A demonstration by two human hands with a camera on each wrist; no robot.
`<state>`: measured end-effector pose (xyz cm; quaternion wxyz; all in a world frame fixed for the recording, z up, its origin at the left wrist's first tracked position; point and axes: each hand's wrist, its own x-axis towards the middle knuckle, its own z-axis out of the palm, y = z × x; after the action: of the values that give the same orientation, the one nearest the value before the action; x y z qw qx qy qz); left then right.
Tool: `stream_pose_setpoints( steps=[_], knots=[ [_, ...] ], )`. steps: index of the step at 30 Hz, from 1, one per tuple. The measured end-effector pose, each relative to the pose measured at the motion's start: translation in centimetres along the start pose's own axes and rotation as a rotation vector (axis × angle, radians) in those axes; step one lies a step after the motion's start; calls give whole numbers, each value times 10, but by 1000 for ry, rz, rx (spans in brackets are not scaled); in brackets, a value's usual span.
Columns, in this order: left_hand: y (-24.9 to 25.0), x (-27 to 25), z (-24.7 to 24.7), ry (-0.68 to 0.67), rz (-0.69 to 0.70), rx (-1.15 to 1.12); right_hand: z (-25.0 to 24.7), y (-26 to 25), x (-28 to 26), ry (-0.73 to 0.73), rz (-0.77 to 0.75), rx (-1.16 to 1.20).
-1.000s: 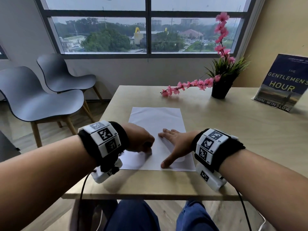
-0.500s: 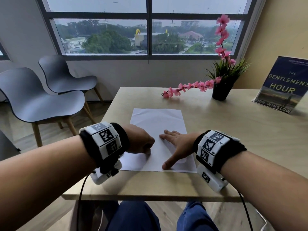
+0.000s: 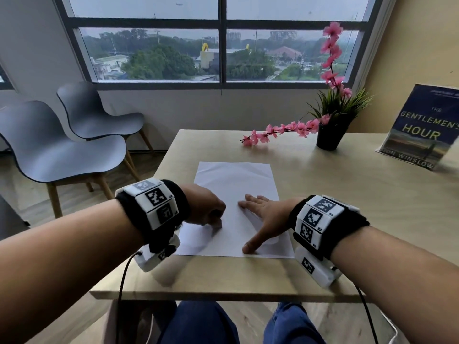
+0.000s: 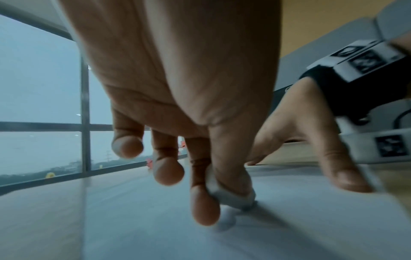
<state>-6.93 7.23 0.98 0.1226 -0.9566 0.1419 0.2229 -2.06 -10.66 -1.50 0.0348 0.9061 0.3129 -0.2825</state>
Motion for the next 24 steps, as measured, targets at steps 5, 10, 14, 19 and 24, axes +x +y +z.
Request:
stream_pose_setpoints(
  steps=[5,10,14,19,24],
  knots=[
    [-7,2,-1,16,-47,11,0,1,2,-3,7,2],
    [-4,-5,6,-23,15,-13,-1,1,1,3,8,2],
    [-11,-9,7,0,-36,-80,-2,0,-5,31,8,-19],
    [4,-4,4,24,5,-48,-9,0,-9,73,9,-49],
    [15,6,-3,31,-2,-50,-5,-7,-3,-17,27,-128]
  ],
)
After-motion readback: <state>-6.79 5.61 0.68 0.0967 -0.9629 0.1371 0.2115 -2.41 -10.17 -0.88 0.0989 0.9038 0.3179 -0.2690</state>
